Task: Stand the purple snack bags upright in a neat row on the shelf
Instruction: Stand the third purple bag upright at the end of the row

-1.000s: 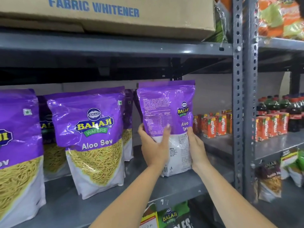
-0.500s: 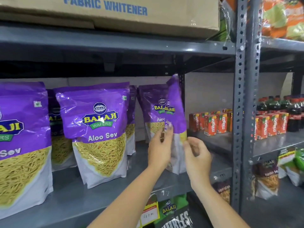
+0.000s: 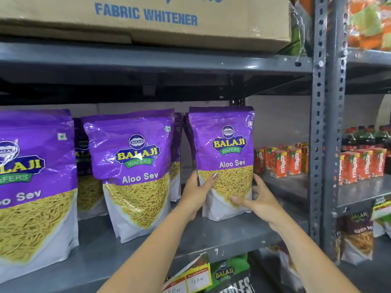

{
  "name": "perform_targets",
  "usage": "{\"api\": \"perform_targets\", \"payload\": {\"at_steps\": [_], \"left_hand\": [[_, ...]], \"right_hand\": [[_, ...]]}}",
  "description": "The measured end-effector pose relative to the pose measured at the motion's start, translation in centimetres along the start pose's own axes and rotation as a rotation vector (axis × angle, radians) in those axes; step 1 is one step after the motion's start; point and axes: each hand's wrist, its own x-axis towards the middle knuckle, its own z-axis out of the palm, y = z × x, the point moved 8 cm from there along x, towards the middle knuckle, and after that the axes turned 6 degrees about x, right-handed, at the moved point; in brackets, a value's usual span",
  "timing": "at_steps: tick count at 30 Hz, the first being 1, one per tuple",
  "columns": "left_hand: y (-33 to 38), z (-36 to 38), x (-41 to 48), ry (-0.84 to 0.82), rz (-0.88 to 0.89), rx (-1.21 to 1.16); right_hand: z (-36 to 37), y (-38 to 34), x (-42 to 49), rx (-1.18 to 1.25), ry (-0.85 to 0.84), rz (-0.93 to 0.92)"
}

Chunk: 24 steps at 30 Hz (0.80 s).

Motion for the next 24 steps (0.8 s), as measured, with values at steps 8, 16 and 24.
{"api": "perform_targets", "payload": {"at_steps": [8, 16, 24], "left_hand": [[-0.7, 1.1, 0.3, 0.034, 0.027, 0.011], [0.7, 0.3, -1.1, 0.084, 0.061, 0.148], [7.4, -14.4, -14.6, 0.893, 0.583, 0.462]], "right_hand": [[-0.4, -0.2, 0.1, 0.069, 0.079, -0.093], [-0.3, -0.7, -0.4, -0.039, 0.072, -0.103], [5.6, -9.5, -7.1, -0.321, 0.531, -0.810]]}}
